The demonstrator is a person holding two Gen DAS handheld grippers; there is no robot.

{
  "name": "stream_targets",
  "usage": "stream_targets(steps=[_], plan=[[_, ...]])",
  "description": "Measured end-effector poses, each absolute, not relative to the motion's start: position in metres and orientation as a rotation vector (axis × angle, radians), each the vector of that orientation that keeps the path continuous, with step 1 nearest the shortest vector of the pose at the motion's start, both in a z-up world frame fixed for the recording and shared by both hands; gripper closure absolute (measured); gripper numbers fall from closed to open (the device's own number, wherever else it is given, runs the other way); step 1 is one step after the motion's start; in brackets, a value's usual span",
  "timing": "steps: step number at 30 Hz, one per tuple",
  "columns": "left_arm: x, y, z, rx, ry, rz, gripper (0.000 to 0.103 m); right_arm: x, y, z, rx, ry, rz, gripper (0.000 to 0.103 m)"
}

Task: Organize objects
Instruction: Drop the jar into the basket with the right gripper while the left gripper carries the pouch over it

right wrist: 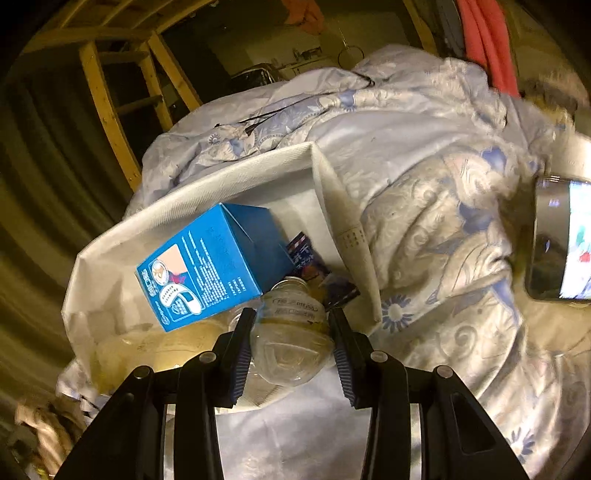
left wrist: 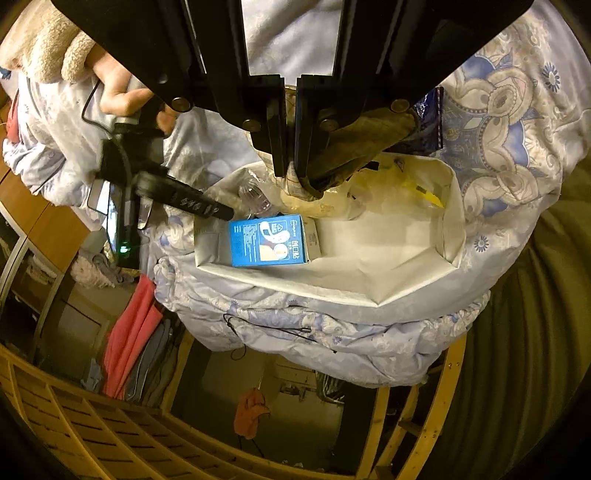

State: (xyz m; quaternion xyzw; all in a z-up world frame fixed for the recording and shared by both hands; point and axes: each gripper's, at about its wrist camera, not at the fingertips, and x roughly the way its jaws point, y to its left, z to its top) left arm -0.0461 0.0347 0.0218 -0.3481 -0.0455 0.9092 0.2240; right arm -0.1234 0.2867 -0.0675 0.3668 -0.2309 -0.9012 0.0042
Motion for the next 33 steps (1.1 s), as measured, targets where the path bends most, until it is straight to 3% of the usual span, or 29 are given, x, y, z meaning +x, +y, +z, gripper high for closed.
stream_targets(steps=[6, 9, 16, 17, 22, 33], plan=[[-0.045, 0.031, 0.023, -0.946, -0.144, 2.512, 0.1, -0.106, 0.319, -0.067, 1.087, -1.025, -2.654, 0.056], [-0.046, 0.03, 0.022, -0.947, -0.146, 2.515, 0.1, -0.096, 0.323, -0.058, 1.05, -1.015, -2.695, 0.047], [-0.046, 0.029, 0.021, -0.952, -0.144, 2.522, 0.1, -0.092, 0.311, -0.052, 1.087, -0.94, -2.721, 0.047], [-0.046, 0.029, 0.021, -0.952, -0.143, 2.521, 0.1, -0.091, 0.308, -0.051, 1.086, -0.918, -2.739, 0.048], [-0.046, 0.03, 0.021, -0.957, -0.134, 2.522, 0.1, -0.097, 0.305, -0.056, 1.118, -0.891, -2.711, 0.077], [-0.047, 0.028, 0.019, -0.949, -0.143, 2.532, 0.1, -0.099, 0.295, -0.062, 1.21, -0.843, -2.689, 0.076]])
